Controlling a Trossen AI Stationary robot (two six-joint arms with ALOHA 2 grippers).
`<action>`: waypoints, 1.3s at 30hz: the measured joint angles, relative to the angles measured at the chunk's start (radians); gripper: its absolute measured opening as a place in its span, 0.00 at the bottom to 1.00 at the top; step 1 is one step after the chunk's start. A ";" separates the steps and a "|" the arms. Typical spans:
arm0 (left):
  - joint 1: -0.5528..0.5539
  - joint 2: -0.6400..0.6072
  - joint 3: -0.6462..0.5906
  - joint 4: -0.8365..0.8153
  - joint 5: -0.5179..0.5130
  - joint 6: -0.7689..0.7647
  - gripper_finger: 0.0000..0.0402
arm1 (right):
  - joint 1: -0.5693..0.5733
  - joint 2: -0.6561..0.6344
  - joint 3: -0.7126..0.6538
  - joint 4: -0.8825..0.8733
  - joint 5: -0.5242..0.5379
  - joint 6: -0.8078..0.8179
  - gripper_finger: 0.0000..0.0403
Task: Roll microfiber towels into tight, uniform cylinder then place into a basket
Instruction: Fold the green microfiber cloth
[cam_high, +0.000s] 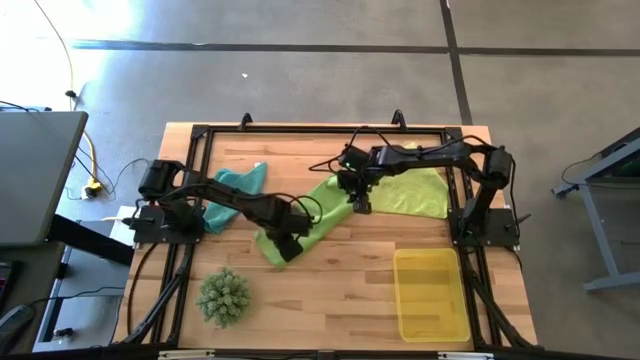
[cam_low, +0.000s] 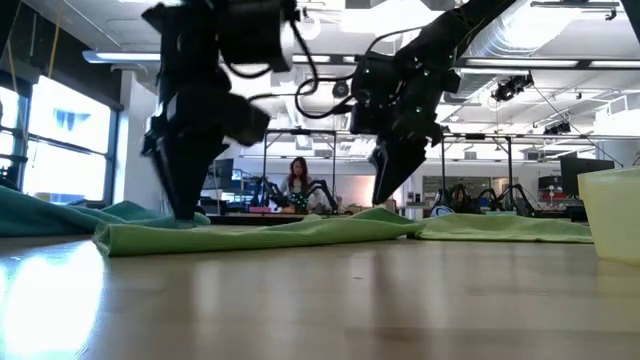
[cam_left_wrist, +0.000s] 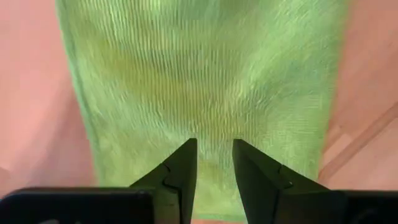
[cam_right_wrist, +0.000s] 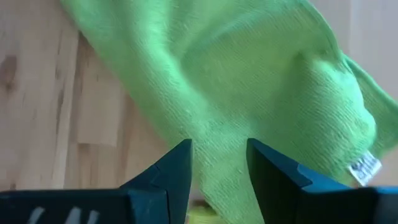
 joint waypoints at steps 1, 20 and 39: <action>-0.001 0.000 0.009 -0.001 -0.022 0.025 0.23 | 0.005 0.001 0.000 0.005 0.000 0.000 0.36; -0.006 -0.010 -0.142 0.055 -0.016 -0.056 0.23 | -0.007 0.119 0.000 0.053 0.200 -0.054 0.36; -0.036 -0.004 -0.064 0.151 0.089 0.064 0.23 | -0.061 0.084 0.100 0.001 0.174 -0.106 0.36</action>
